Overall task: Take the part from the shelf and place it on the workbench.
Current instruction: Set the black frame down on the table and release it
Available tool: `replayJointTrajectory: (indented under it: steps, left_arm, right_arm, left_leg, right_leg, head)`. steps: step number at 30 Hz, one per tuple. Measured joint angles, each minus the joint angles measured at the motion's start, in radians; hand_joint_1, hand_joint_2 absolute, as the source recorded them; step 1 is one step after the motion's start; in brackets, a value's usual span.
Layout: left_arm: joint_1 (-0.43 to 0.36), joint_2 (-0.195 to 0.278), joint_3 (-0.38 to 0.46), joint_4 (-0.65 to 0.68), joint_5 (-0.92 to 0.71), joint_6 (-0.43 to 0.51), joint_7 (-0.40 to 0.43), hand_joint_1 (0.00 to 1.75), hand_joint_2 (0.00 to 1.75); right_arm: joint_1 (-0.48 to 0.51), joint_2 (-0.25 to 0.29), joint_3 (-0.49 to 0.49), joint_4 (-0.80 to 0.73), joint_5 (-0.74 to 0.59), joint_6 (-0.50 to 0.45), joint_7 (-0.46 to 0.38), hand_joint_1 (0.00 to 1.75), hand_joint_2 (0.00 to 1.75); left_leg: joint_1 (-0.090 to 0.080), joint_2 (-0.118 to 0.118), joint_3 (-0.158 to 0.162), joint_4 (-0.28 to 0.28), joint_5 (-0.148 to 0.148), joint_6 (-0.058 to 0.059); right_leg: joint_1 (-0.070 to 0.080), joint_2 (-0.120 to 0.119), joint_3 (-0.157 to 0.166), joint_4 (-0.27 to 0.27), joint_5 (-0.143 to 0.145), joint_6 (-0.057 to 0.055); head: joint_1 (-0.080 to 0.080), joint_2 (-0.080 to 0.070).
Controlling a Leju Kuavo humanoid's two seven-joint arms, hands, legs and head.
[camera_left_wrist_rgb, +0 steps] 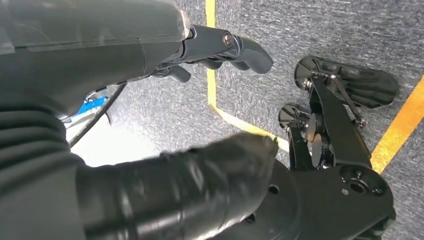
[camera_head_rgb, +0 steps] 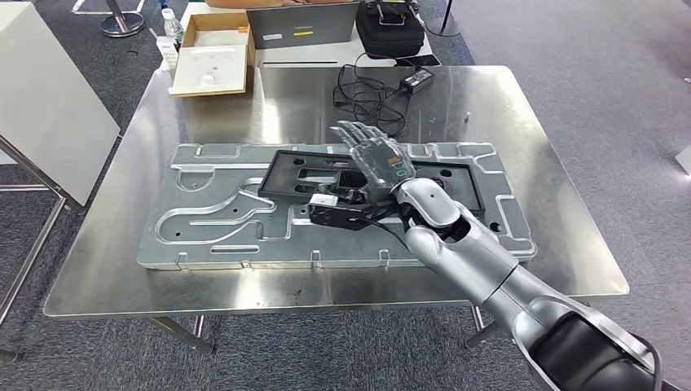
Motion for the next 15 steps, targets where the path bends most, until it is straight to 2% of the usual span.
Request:
replayJointTrajectory:
  steps: [6,11,13,15]
  left_arm:
    - [-0.001,-0.01,0.066,-0.017,-0.099,-0.024,-0.025,0.0,0.0]
    - [-0.007,-0.01,0.108,-0.017,-0.143,-0.032,-0.04,0.0,0.0]
    - [-0.008,-0.009,0.119,-0.017,-0.155,-0.034,-0.044,0.0,0.0]
    - [-0.01,-0.008,0.128,-0.017,-0.175,-0.036,-0.051,0.0,0.0]
  right_arm:
    - [0.024,-0.001,0.052,-0.284,0.009,-0.007,-0.015,0.0,0.0]
    - [0.029,-0.011,0.091,-0.387,-0.014,-0.008,-0.019,0.0,0.0]
    - [0.03,-0.015,0.1,-0.408,-0.023,-0.012,-0.027,0.0,0.0]
    - [0.03,-0.018,0.108,-0.424,-0.032,-0.021,-0.043,0.0,0.87]
  left_leg:
    - [0.001,0.0,0.002,0.0,-0.002,-0.003]
    - [0.001,0.001,0.003,0.0,-0.003,-0.004]
    - [-0.002,0.0,0.003,-0.001,-0.005,0.002]
    - [0.003,-0.001,0.013,-0.014,-0.001,0.01]
  right_leg:
    - [0.001,0.0,0.001,0.001,-0.002,-0.003]
    - [0.001,0.0,0.002,0.001,-0.002,-0.003]
    - [-0.002,0.0,0.004,-0.005,-0.001,0.002]
    - [-0.003,-0.002,0.008,-0.004,-0.005,0.01]
  head:
    - [0.0,0.0]
    - [0.0,0.0]
    - [0.0,0.0]
    - [0.0,0.0]
